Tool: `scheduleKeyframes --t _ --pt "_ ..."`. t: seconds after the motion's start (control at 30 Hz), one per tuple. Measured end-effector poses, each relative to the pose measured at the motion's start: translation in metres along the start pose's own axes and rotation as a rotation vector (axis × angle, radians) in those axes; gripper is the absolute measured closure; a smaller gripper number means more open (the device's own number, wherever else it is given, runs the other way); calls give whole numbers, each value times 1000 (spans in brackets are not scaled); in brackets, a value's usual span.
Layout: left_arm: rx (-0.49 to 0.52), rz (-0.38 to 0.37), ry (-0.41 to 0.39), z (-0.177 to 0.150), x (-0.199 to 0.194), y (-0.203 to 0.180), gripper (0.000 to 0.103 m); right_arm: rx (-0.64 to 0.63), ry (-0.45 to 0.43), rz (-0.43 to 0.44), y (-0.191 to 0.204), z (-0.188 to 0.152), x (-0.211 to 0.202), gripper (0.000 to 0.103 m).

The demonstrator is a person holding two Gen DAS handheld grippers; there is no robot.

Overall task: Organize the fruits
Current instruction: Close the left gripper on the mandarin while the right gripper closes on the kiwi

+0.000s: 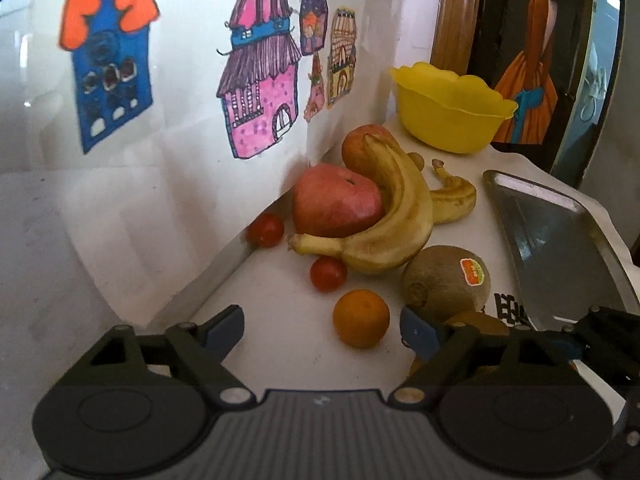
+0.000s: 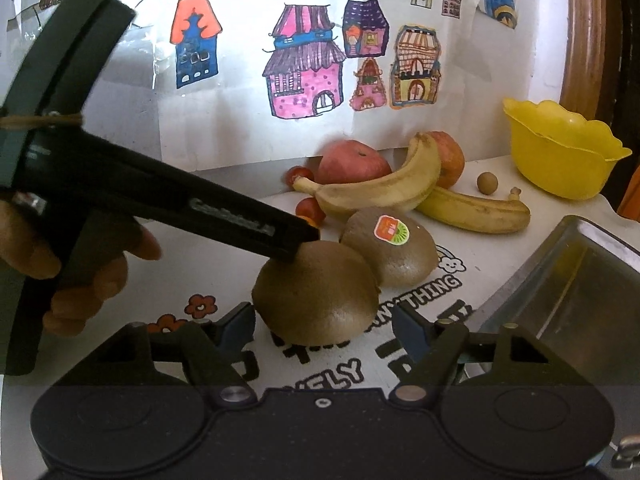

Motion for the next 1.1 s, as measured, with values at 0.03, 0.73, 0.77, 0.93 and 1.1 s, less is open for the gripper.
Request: scheduleKeyframes --t 0.03,0.73,0.77,0.93,1.1 --pt "-1 -3 2 1 2 0 18 0 0 3 0 0 1 27" --pt "-19 -136 11 2 12 -5 68 10 5 12 1 2 8 35" --pt "-19 -136 10 2 11 -5 68 10 5 12 1 2 8 35" --pt "-35 -136 7 -1 7 -4 69 14 2 14 0 3 7 36" --pt "-43 -114 11 -4 2 -1 69 44 -11 28 -2 2 4 37"
Point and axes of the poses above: each gripper's, at about its wrist camera, not at the fingertips, and x roughly the way its jaws point, y to its left, z to its top, the point moved 3 cm from there along x, roughly the way its jaws point, and after that the axes turned 12 degrees about z, right-handed, at the moved point
